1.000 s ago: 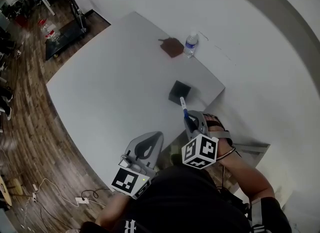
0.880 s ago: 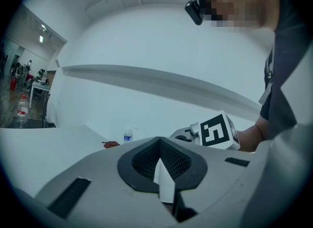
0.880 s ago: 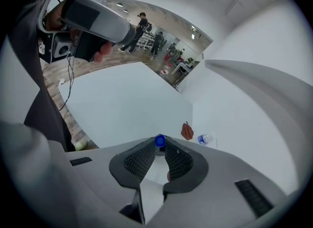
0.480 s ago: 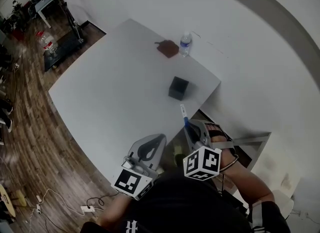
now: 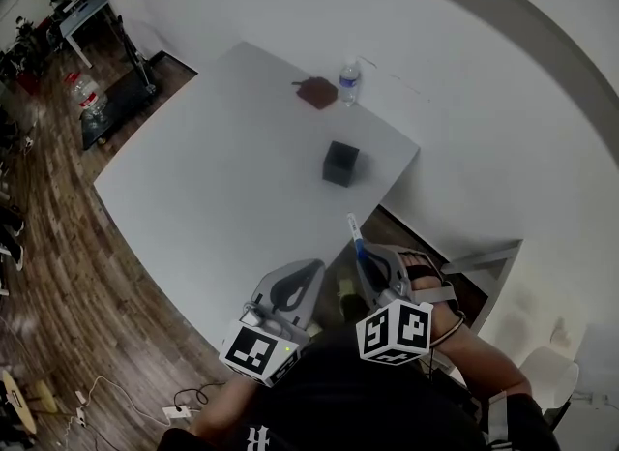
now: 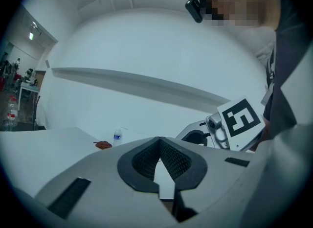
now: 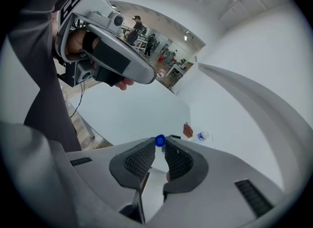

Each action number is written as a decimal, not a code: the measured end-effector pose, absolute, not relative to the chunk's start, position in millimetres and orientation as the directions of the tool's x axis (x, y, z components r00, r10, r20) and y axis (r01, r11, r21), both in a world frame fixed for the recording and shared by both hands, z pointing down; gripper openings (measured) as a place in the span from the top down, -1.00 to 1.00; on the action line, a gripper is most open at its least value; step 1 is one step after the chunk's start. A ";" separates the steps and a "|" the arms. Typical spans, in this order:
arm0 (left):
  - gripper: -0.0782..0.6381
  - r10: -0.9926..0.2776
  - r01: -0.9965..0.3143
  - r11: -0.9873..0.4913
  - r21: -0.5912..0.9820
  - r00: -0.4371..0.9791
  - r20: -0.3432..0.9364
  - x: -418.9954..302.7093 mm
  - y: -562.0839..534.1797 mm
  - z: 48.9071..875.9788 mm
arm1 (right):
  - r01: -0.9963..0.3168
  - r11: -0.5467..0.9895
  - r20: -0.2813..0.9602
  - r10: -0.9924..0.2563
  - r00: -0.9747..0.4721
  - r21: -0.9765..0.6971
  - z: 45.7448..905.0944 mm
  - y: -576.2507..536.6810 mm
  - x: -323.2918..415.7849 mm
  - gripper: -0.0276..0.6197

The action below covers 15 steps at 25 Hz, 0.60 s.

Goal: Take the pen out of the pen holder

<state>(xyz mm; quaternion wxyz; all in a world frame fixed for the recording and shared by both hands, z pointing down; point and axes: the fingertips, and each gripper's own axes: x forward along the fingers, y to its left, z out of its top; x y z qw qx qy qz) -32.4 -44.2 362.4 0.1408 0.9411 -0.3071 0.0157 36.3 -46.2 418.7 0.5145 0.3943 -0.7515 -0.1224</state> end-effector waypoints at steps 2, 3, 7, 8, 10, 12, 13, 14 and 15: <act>0.76 -0.565 -0.570 -0.783 0.249 0.819 0.100 -30.8 -41.0 360.3 | -0.471 0.656 0.674 -0.721 -0.159 0.590 416.4 -40.8 35.0 0.71; 0.76 -0.561 -0.565 -0.787 0.249 0.822 0.092 -29.9 -39.3 359.7 | -0.472 0.654 0.673 -0.722 -0.159 0.591 415.0 -38.1 34.4 0.71; 0.76 -0.560 -0.567 -0.786 0.248 0.822 0.104 -29.4 -36.2 360.3 | -0.477 0.650 0.668 -0.726 -0.161 0.592 410.7 -29.7 31.9 0.71; 0.76 -0.556 -0.562 -0.789 0.247 0.825 0.100 -28.7 -35.2 359.6 | -0.476 0.649 0.668 -0.727 -0.160 0.593 410.0 -28.4 31.5 0.71; 0.76 -0.547 -0.549 -0.797 0.251 0.833 0.082 -27.2 -32.8 358.5 | -0.476 0.647 0.666 -0.729 -0.158 0.596 409.1 -26.8 31.1 0.71; 0.76 -0.543 -0.543 -0.800 0.254 0.836 0.075 -26.6 -31.9 358.3 | -0.478 0.645 0.665 -0.730 -0.156 0.596 409.4 -26.4 31.1 0.71; 0.76 -0.544 -0.545 -0.799 0.252 0.835 0.079 -26.8 -32.4 358.6 | -0.479 0.645 0.665 -0.730 -0.156 0.595 410.0 -26.4 31.3 0.71; 0.76 -0.547 -0.549 -0.798 0.248 0.833 0.085 -27.3 -33.2 359.4 | -0.480 0.645 0.666 -0.730 -0.156 0.595 410.5 -26.6 31.6 0.71; 0.76 -0.549 -0.553 -0.796 0.246 0.831 0.091 -27.8 -33.9 360.6 | -0.480 0.645 0.666 -0.729 -0.156 0.594 410.8 -27.0 32.0 0.71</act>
